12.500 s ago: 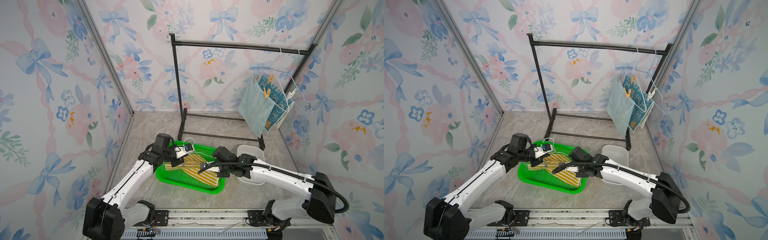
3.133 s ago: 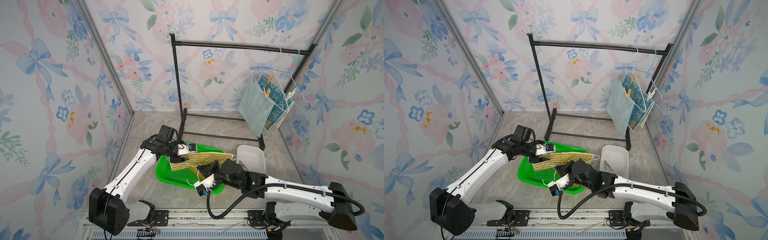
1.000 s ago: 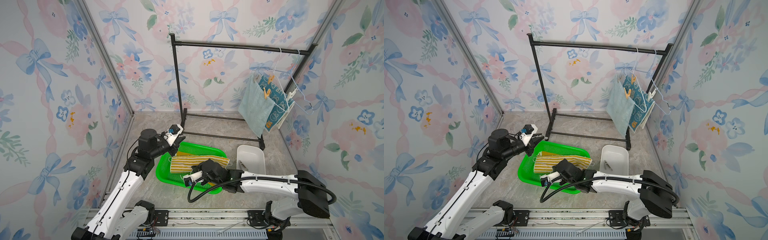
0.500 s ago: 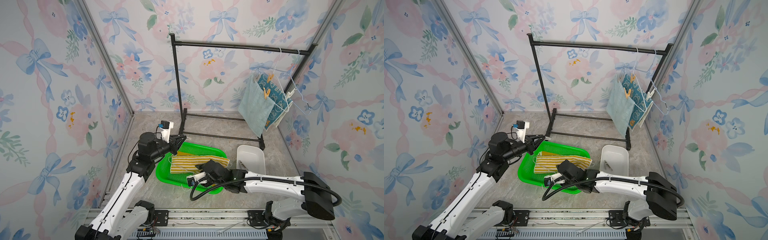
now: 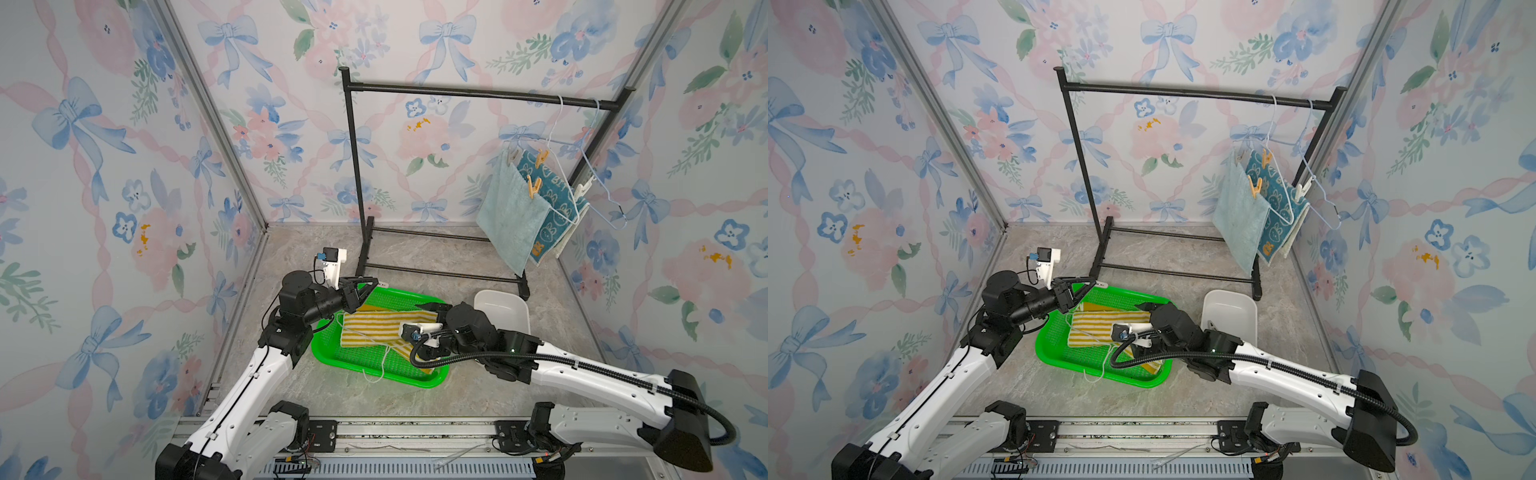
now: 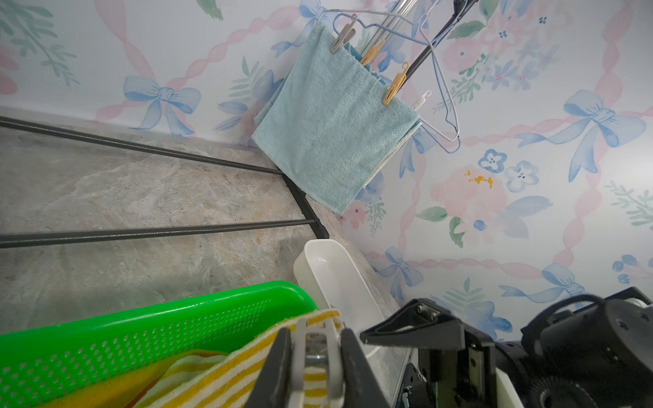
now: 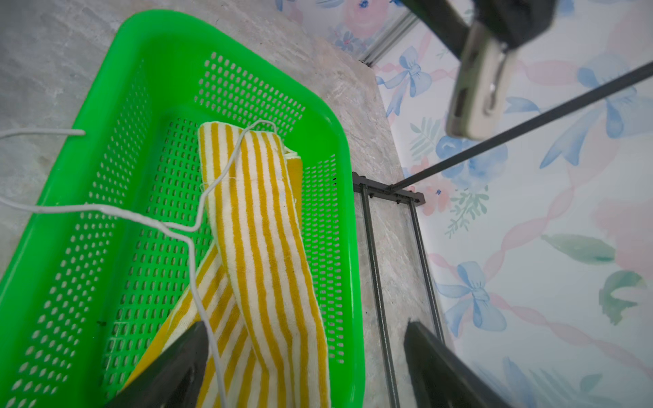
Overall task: Remove the clothespins securing towels to the hanger
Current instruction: Place the hanger in the basket, then place the clothespin in the storage box.
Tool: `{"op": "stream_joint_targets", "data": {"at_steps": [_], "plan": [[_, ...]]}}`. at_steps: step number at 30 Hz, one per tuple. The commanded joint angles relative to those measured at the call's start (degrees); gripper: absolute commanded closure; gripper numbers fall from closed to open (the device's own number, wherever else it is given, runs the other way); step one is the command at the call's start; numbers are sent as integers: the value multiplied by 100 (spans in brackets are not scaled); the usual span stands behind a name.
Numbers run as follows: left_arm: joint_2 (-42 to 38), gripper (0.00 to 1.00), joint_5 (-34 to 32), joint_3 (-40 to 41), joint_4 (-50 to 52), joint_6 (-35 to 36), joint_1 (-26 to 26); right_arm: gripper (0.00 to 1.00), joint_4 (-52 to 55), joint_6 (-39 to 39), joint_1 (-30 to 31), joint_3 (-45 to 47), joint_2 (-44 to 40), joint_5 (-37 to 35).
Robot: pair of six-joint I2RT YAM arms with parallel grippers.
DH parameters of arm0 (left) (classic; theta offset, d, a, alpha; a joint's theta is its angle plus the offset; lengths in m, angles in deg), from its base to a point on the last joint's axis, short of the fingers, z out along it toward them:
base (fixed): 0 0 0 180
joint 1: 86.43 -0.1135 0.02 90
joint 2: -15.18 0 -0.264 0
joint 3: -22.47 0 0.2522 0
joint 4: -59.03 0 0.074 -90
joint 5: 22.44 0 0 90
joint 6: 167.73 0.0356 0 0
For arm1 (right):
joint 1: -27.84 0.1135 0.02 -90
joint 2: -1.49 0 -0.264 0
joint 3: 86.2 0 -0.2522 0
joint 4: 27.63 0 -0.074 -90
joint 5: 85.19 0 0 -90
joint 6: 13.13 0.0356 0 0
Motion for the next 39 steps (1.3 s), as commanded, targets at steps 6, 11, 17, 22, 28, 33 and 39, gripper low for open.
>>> {"op": "stream_joint_targets", "data": {"at_steps": [6,11,17,22,28,33,39], "plan": [[55,69,302,125,-274,-280,65,6,-1212,1469,-974,462,-553,1563],[83,67,324,134,-286,-350,111,4,-1680,1612,-1163,386,-422,2072],[184,68,491,93,-284,-403,150,6,-1938,1720,-1282,28,23,2622],[234,69,606,88,-287,-389,194,12,-2214,1773,-1277,-241,421,2836],[303,71,716,41,-285,-368,273,21,-2388,1814,-1267,-579,885,3040],[309,72,705,17,-286,-342,313,29,-2425,1828,-1225,-706,1131,3131],[309,72,714,19,-286,-343,353,40,-2323,1752,-1177,-815,1309,3169]]}}
